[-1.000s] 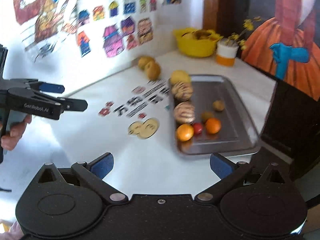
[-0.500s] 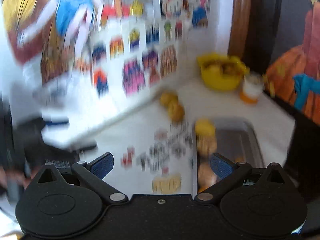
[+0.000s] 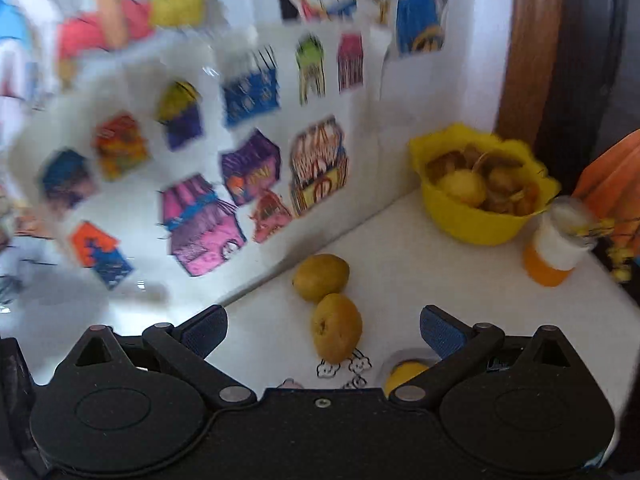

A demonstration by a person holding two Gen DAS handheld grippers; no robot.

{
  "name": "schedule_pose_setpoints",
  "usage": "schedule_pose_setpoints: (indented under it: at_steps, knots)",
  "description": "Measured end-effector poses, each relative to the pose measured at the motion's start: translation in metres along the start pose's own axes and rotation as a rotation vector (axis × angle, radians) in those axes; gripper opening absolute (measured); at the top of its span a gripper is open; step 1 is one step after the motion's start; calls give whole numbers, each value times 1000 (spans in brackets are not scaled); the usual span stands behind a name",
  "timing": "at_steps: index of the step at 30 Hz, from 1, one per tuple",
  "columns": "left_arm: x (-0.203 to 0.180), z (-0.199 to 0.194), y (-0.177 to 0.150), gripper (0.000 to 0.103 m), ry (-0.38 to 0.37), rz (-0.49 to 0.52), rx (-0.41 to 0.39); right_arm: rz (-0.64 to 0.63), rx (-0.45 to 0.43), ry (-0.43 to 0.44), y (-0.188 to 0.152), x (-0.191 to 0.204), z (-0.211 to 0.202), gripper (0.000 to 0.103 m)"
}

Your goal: Organize fruits

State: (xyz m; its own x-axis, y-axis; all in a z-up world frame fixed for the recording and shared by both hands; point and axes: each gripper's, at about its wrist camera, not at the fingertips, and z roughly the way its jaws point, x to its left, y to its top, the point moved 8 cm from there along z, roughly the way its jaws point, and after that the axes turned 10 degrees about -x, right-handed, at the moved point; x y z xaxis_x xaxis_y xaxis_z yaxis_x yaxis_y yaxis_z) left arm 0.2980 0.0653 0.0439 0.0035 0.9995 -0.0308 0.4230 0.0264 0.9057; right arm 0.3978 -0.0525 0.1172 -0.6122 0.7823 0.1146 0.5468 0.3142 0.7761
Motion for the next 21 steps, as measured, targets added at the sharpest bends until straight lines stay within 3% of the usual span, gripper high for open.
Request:
schedule_pose_setpoints:
  at_steps: [7,11,21]
  knots:
    - [2,73,-2,103,-56,-66,-2,83,27,75,-9,-30,96,100]
    - [3,103,-4,102,-138,-183,-2,136,44,115,-12,-38,130,99]
    - [3,142,-18,97,-125,-220,51,134,119,196,-17,-36,178,81]
